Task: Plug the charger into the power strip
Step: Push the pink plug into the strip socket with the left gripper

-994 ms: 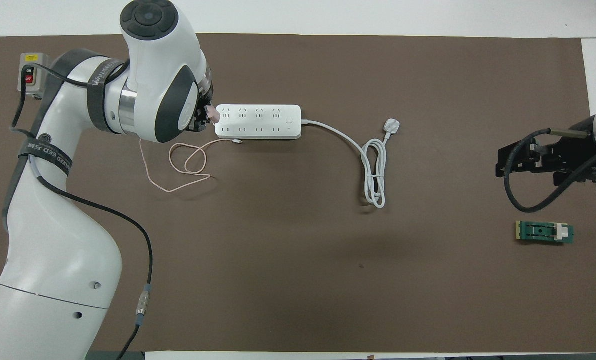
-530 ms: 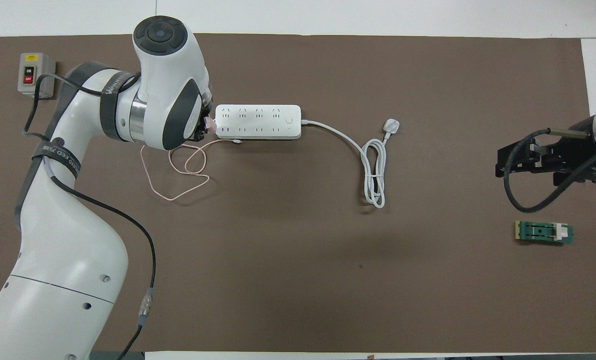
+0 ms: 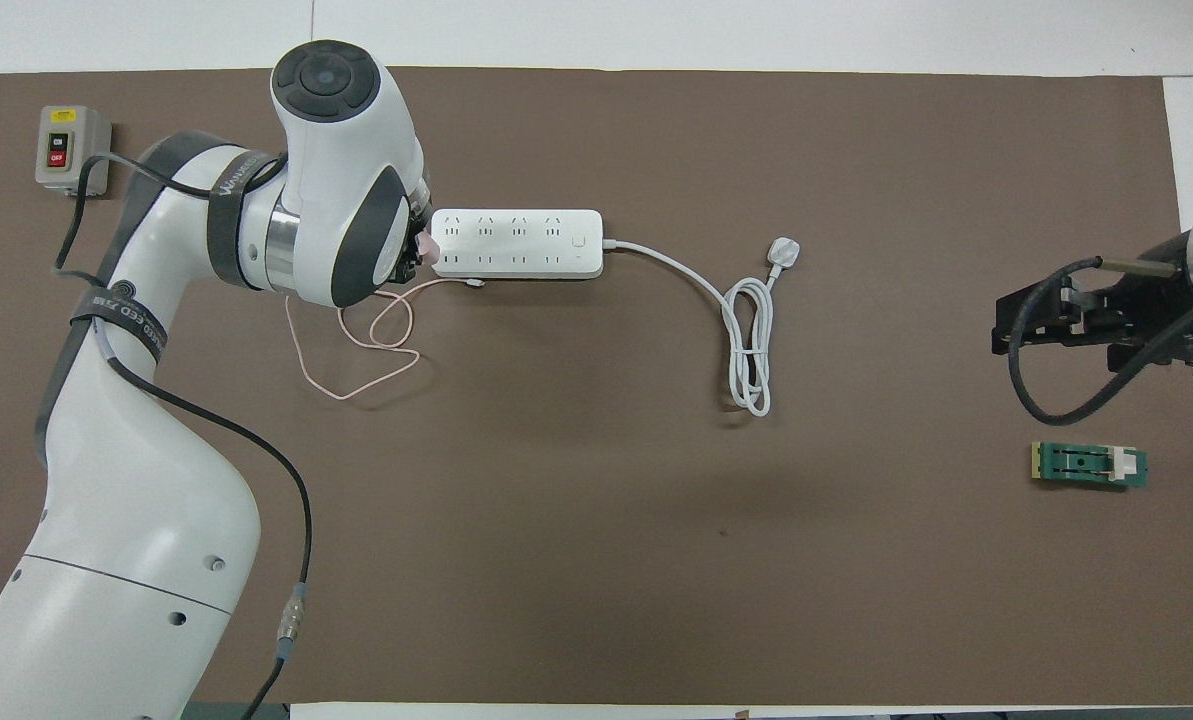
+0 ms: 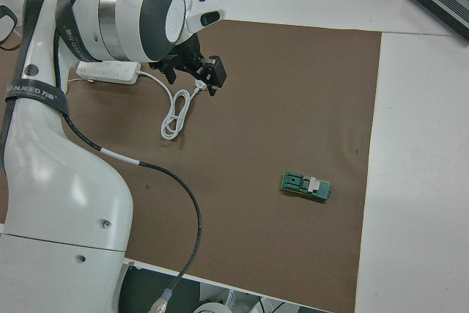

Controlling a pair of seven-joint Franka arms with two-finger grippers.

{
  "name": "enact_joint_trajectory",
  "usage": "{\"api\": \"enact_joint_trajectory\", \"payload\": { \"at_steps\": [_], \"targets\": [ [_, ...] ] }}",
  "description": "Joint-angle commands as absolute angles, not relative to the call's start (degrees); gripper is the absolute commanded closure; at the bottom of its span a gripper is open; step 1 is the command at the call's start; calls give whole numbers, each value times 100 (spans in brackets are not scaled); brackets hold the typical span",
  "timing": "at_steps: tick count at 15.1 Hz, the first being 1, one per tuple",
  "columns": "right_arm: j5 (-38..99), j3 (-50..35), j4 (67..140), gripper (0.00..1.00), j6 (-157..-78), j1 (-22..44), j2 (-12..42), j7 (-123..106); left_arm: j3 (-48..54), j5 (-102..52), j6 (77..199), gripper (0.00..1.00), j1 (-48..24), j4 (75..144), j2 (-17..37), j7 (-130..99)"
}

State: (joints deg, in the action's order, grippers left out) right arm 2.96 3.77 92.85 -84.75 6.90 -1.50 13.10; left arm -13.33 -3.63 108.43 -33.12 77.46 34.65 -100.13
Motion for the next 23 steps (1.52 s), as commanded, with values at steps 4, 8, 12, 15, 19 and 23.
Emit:
{"api": "enact_joint_trajectory", "payload": {
  "at_steps": [4,8,12,15,19,23],
  "targets": [
    [220,343,9290,0,-8385,615,-211,1187,-1415,-246,10820,100,-3498,7612,3515,-10599],
    [220,343,9290,0,-8385,615,-202,1187,-1406,-246,10810,100,-3551,7532,3595,-10696],
    [220,343,9290,0,-8385,615,-202,1187,-1397,-246,11065,100,-3551,7576,3586,-10696],
    [220,343,9290,0,-8385,615,-202,1187,-1397,-229,11214,100,-3551,7672,3586,-10696],
    [220,343,9290,0,-8385,615,-211,1187,-1397,-185,11320,100,-3533,7795,3577,-10687],
    [220,343,9290,0,-8385,624,-202,1187,-1406,-167,11426,100,-3551,7989,3533,-10687]
  ]
}}
